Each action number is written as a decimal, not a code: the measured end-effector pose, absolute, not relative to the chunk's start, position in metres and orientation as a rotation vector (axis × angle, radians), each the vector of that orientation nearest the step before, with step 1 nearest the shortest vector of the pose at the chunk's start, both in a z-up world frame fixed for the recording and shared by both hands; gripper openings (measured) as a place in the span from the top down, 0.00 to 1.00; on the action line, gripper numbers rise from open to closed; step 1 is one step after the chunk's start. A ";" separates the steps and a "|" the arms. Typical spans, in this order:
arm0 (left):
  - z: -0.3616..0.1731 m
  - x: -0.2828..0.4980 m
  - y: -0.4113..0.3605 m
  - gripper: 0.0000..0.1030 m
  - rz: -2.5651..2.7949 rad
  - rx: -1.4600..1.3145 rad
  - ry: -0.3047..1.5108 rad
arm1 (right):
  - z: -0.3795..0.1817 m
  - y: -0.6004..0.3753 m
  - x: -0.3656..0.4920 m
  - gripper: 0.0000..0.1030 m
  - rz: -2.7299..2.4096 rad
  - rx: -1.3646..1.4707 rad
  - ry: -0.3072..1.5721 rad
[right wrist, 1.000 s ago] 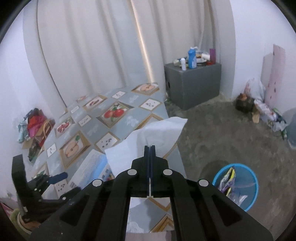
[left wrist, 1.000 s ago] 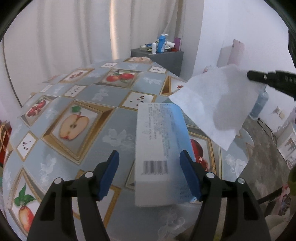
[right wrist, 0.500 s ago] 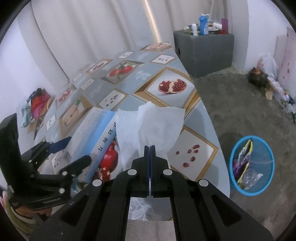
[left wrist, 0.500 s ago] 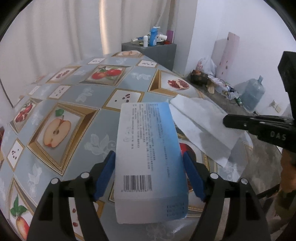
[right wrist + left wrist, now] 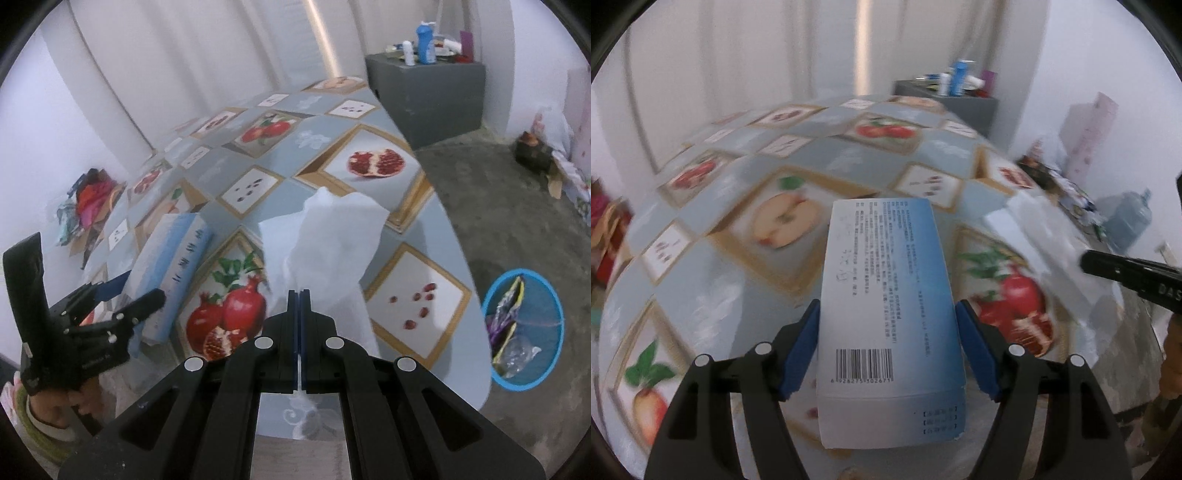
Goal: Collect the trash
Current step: 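Lift the tissue box with the left gripper while the right gripper holds the tissue, then carry the tissue box and tissue over the blue wastebasket, then open both grippers to drop the tissue box and tissue into the wastebasket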
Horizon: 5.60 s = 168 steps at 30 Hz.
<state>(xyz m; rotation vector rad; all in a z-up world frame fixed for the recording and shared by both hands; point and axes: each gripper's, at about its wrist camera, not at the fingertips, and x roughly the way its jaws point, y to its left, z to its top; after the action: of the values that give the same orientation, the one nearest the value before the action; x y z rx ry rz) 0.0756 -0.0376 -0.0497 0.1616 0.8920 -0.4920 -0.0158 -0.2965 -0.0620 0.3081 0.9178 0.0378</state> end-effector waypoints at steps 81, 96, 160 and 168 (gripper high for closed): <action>-0.043 0.086 -0.036 0.33 -0.421 0.223 0.858 | -0.058 -0.296 -0.003 0.98 -0.122 0.127 0.934; 0.015 0.072 -0.085 0.33 -0.584 0.277 0.732 | -0.002 -0.365 -0.046 0.98 -0.219 0.291 0.726; 0.036 0.035 -0.362 0.17 -1.193 0.402 0.785 | -0.299 -0.694 -0.253 0.41 -0.778 1.594 0.560; 0.028 0.056 -0.257 0.17 -1.014 0.350 0.820 | -0.314 -0.686 -0.200 0.70 -0.801 1.405 0.794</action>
<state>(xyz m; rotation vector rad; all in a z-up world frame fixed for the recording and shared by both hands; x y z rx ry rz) 0.0560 -0.2568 0.0285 0.3500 0.8196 -1.0141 -0.1999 -0.6863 -0.3139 1.4054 0.7938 -0.8009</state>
